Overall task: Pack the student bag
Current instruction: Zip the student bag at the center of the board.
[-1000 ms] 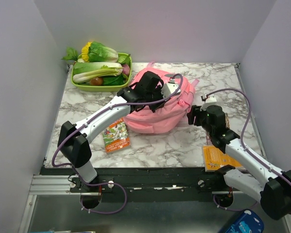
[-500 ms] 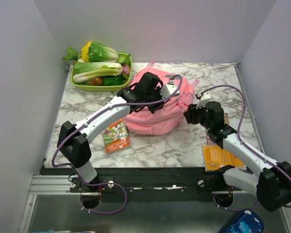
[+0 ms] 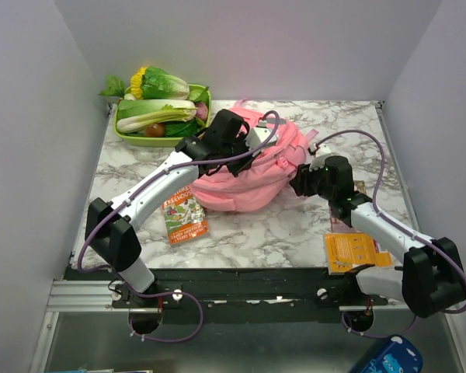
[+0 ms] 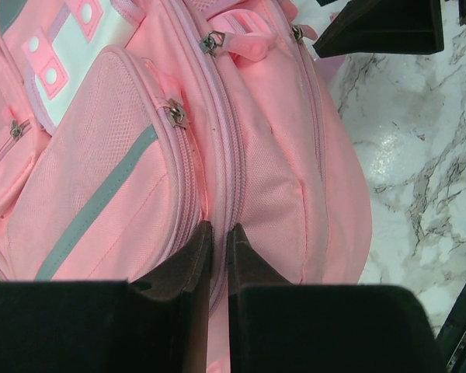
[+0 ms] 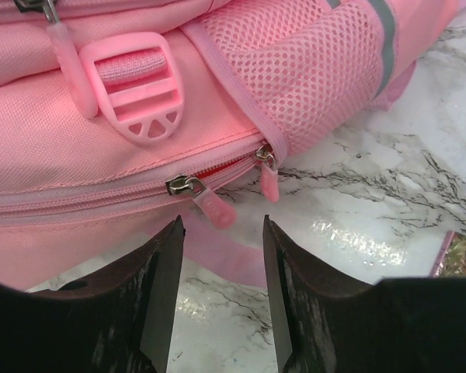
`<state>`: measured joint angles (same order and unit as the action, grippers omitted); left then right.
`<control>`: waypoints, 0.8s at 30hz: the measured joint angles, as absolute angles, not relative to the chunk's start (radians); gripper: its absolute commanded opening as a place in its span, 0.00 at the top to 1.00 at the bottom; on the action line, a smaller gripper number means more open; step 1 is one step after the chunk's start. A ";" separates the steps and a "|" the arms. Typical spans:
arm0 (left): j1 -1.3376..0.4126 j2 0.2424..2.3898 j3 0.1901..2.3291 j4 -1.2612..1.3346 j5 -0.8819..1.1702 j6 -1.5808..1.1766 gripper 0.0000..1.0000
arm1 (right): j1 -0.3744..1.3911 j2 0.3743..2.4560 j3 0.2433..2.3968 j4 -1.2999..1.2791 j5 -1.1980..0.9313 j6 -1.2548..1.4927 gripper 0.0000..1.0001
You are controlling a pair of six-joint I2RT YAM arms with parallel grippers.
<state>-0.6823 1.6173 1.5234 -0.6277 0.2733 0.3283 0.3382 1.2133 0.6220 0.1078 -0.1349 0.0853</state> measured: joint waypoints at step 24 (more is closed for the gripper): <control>-0.658 1.612 1.523 -0.628 0.278 0.307 1.00 | 0.338 1.363 0.723 0.114 -0.258 0.053 0.62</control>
